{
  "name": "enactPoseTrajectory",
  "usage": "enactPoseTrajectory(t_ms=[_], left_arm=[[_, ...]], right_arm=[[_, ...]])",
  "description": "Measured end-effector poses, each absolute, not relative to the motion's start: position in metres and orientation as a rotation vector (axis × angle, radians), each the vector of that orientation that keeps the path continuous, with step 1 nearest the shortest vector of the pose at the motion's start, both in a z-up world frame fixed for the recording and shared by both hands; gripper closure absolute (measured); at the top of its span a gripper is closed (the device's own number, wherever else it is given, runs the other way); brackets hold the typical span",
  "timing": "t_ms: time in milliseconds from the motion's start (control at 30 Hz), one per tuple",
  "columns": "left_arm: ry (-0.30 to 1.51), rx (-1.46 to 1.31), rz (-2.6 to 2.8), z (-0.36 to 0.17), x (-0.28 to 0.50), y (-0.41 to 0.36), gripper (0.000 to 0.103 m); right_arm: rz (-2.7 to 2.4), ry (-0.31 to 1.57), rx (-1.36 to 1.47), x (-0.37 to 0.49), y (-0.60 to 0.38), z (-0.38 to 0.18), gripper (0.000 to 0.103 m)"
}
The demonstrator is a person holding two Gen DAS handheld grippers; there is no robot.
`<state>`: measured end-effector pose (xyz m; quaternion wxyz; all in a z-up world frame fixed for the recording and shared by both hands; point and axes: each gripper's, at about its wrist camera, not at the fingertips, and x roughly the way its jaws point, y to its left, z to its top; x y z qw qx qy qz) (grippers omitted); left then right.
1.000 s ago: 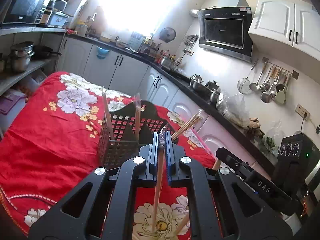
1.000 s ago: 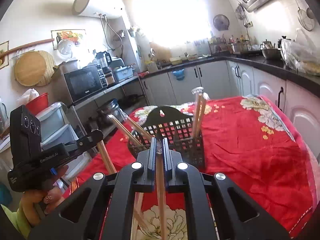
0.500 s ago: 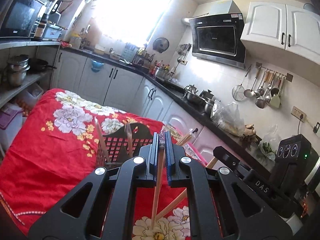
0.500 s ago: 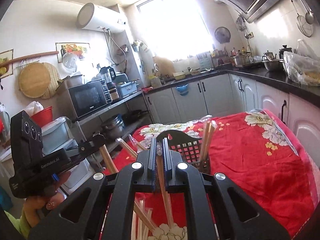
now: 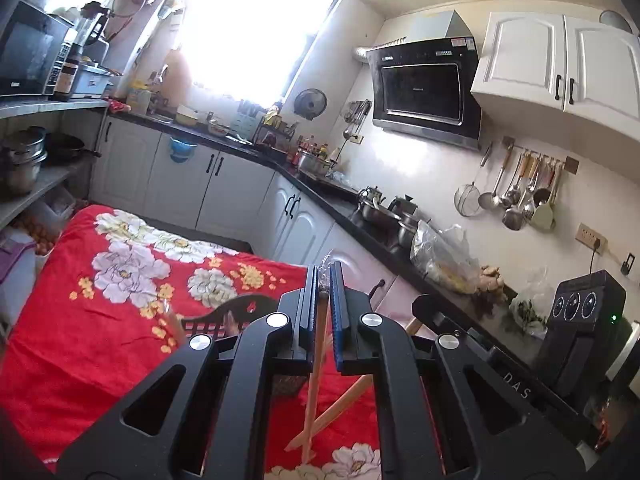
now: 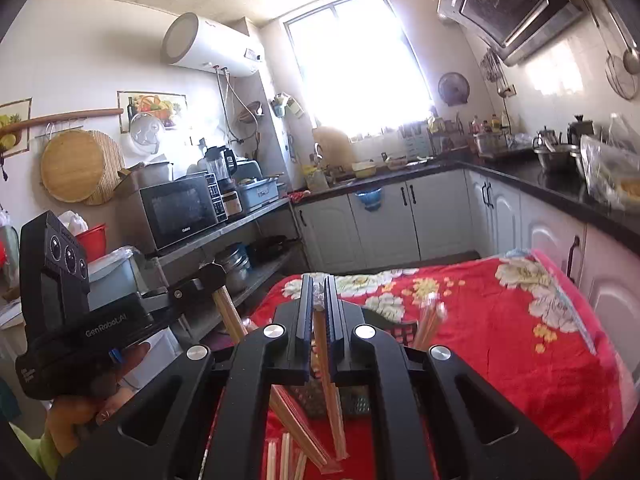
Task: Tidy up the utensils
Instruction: 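Lift the chopsticks upright and carry them over the grey caddy with both tools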
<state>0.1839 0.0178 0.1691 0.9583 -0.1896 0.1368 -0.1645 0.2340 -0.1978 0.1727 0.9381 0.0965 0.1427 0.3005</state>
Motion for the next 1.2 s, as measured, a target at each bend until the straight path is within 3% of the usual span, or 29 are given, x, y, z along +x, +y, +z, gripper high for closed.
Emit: enactPoseTrajectory(t_ms=[700, 1200], left_arm=[[0.223, -0.349, -0.302, 0.227, 0.245, 0.029, 0.1], [0.255, -0.327, -0.233, 0.205, 0.282, 0.03, 0.1]], right_arm=[[0.559, 0.208, 0.183, 0.287, -0.187, 0.232, 0.097], [0.485, 0.2, 0.201, 0.324, -0.199, 0.214, 0.097]])
